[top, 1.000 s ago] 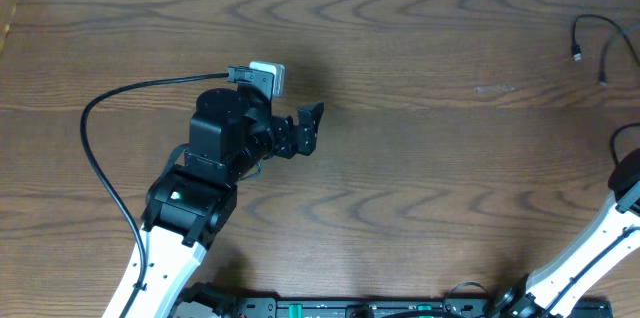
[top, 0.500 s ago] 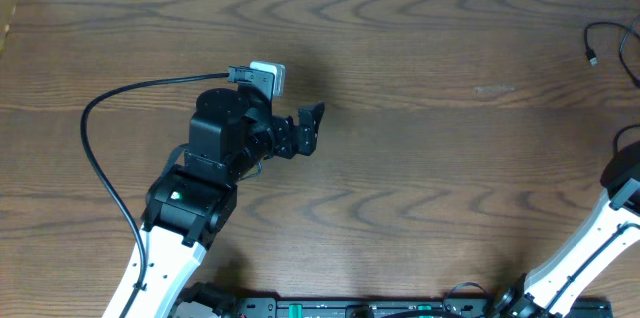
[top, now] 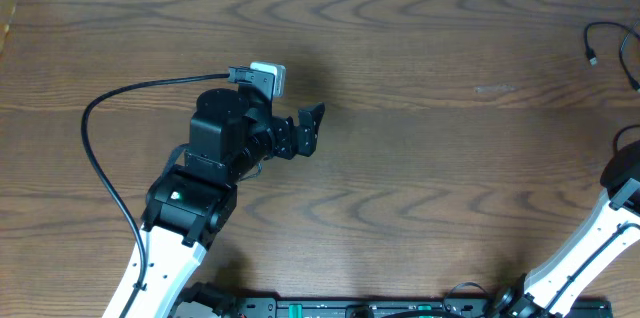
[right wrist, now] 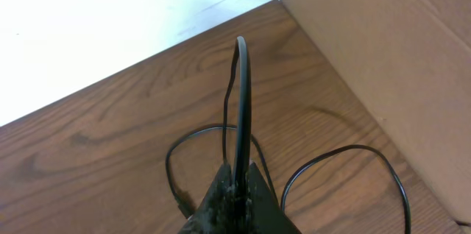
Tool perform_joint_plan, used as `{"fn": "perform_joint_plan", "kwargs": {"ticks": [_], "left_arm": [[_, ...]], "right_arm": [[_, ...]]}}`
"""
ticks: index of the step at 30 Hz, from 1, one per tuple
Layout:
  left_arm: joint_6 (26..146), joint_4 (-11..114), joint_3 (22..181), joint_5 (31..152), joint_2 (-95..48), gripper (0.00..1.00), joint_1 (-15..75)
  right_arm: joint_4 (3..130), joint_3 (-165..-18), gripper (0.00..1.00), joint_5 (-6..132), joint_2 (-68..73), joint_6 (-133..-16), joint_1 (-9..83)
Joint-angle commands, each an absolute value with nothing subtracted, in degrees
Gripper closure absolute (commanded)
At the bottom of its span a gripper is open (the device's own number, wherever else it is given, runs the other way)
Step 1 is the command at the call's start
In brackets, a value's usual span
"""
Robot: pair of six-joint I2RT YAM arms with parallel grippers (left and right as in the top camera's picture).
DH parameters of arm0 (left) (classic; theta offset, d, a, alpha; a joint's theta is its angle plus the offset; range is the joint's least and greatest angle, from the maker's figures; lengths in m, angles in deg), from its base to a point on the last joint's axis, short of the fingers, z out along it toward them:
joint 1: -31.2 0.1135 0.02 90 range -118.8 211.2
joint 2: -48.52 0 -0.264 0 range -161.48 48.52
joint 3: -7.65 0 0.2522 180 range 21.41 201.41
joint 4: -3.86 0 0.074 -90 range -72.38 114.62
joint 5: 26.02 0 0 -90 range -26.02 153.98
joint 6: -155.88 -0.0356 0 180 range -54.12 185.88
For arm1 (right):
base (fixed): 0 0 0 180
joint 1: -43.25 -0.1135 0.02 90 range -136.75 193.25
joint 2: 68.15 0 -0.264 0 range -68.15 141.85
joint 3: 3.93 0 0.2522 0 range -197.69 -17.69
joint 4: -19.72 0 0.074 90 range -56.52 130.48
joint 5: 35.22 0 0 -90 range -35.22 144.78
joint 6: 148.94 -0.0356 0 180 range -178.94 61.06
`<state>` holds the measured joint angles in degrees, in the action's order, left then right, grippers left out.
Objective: Untangle cables
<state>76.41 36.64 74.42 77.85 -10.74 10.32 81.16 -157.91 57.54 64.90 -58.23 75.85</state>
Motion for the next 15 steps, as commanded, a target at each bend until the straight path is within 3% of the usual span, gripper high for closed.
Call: {"fn": "perform_joint_plan", "kwargs": {"ticks": [1,12,14,15], "left_arm": [[76.69,36.58,74.77,78.59,-11.07,0.02,10.23],[76.69,36.58,74.77,80.10,-13.30,0.02,10.23],[76.69,36.53,74.77,80.10,-13.95,0.02,10.23],[76.69,36.51,74.77,80.12,-14.13,0.02,10.23]], "right_arm": [[80.85,-159.14,0.99,56.21,66.91,-57.62,75.94],[82.36,-159.11,0.98,56.23,74.69,-58.29,76.18],[82.75,-159.11,0.92,56.23,75.68,-58.93,76.31],[82.80,-159.11,0.84,56.21,76.14,-58.93,76.33]]}}
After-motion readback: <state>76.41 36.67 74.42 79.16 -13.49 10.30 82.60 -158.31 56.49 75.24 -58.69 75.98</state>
